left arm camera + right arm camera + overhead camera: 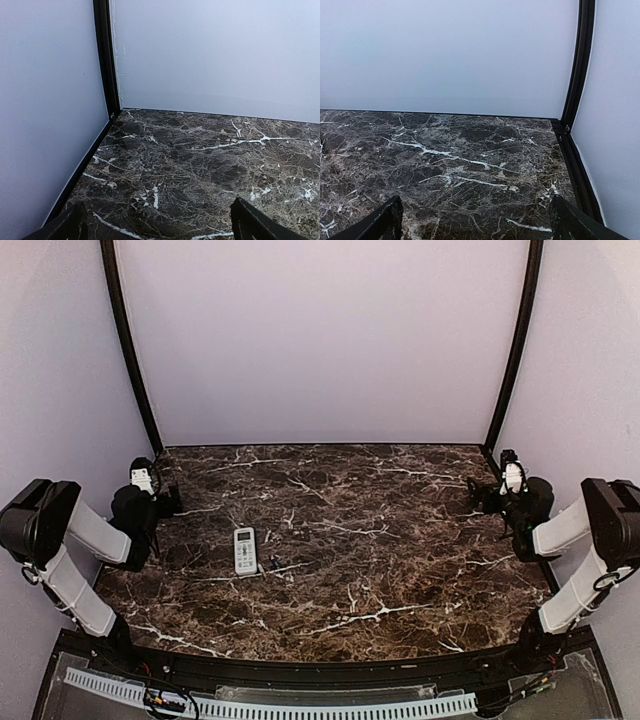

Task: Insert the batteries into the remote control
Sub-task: Pick up the remote control from the center of the board.

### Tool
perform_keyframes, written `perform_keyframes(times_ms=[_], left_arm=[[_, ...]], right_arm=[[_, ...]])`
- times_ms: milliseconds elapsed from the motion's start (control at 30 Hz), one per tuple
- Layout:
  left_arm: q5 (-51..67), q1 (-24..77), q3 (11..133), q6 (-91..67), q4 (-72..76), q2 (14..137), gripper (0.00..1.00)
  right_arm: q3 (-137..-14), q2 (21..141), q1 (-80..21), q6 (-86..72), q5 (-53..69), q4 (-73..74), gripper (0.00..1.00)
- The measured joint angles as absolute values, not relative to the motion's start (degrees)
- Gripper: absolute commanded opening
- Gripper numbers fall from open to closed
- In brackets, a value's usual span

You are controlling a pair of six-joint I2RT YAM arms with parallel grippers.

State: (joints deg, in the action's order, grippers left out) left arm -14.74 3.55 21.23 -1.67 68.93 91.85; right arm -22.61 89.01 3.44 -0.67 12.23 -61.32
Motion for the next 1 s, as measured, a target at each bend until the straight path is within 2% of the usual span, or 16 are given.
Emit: perform_keyframes(times_ms=[300,400,467,600,633,767,867,1000], left_arm=[[-14.04,3.42,21.23,-1.67,68.93,91.85,0.99],[-14.55,3.64,21.41,-1.61,67.33,91.02,0.99],[-17.63,4.67,23.33,-1.50,61.06,88.25,0.95],[-21.04,7.64,35.35,-1.80,45.58,80.55,0.91],[-21.93,9.13,39.46,-1.93,41.63,78.96,0.91],[-23.20,16.82,52.53,-4.95,26.13,78.56,0.92],[-20.16,21.96,58.11,-9.63,12.75,80.99,0.97],[-13.98,24.97,59.64,-14.85,-2.15,86.74,0.99]], right_arm=[[-22.65,88.88,3.44,-0.67,12.25,-60.99,0.99],[-24.93,85.80,3.44,-0.91,11.00,-53.87,0.99],[-28.88,81.28,3.49,-2.37,8.82,-45.82,0.99],[-37.60,73.34,3.84,-8.14,7.90,-34.68,0.95],[-39.66,72.27,3.90,-10.11,8.54,-32.12,0.98],[-44.91,71.92,3.40,-17.72,12.84,-23.00,0.99],[-47.40,73.10,-1.45,-21.43,12.16,-13.17,0.99],[-51.90,75.46,-11.62,-23.24,8.10,-1.17,0.99]])
